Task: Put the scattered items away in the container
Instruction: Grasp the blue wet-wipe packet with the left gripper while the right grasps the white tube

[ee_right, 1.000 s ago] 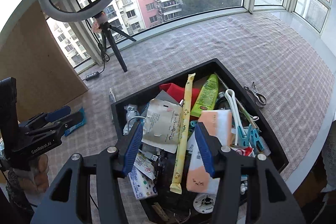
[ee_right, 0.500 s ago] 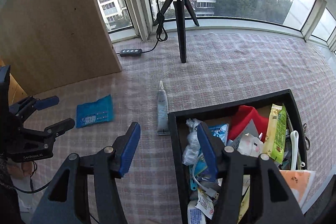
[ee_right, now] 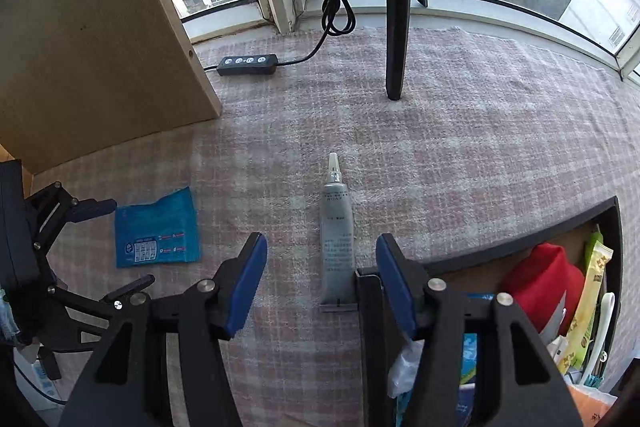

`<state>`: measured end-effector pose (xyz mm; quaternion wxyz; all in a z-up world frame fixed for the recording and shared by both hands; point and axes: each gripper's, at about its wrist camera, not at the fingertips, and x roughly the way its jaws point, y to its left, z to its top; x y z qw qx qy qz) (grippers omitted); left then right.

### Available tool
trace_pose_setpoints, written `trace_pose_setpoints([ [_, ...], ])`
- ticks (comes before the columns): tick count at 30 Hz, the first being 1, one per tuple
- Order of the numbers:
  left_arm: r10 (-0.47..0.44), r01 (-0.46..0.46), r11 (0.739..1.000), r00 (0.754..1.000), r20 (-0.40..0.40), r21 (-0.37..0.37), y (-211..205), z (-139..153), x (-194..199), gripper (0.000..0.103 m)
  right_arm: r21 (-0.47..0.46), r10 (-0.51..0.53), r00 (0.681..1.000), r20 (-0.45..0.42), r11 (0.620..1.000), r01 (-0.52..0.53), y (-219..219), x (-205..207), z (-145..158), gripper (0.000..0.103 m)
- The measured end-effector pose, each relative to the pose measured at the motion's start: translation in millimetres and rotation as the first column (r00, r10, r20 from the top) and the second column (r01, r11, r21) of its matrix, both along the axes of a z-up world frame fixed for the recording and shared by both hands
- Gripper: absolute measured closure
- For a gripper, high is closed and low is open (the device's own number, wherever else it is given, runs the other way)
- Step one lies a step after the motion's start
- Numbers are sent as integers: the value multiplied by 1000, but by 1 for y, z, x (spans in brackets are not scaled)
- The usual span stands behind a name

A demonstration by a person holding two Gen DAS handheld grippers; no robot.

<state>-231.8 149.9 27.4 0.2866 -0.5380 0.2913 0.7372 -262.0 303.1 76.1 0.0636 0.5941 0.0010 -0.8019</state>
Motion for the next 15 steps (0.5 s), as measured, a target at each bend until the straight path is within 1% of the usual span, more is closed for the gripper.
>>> trace_pose_setpoints([
  [4,4,-4,1000,1000,20,13,2,-7,-12,26,8,-21,999,25,1000,21,2,-16,-14,47],
  [8,-5,3,999,999,39,43,3,-9,-14,23,22,-33,998,44,999,32,4,-29,-25,47],
  [9,3,-5,999,999,42,47,2,-9,-15,21,21,-32,998,46,999,31,4,-31,-26,47],
  [13,48,-56,994,995,87,89,-4,-11,-20,21,29,-6,998,61,1000,5,-4,-38,-33,47],
  [15,58,-66,993,995,85,97,-7,-10,-18,22,50,4,998,70,999,-8,-9,-40,-39,47],
])
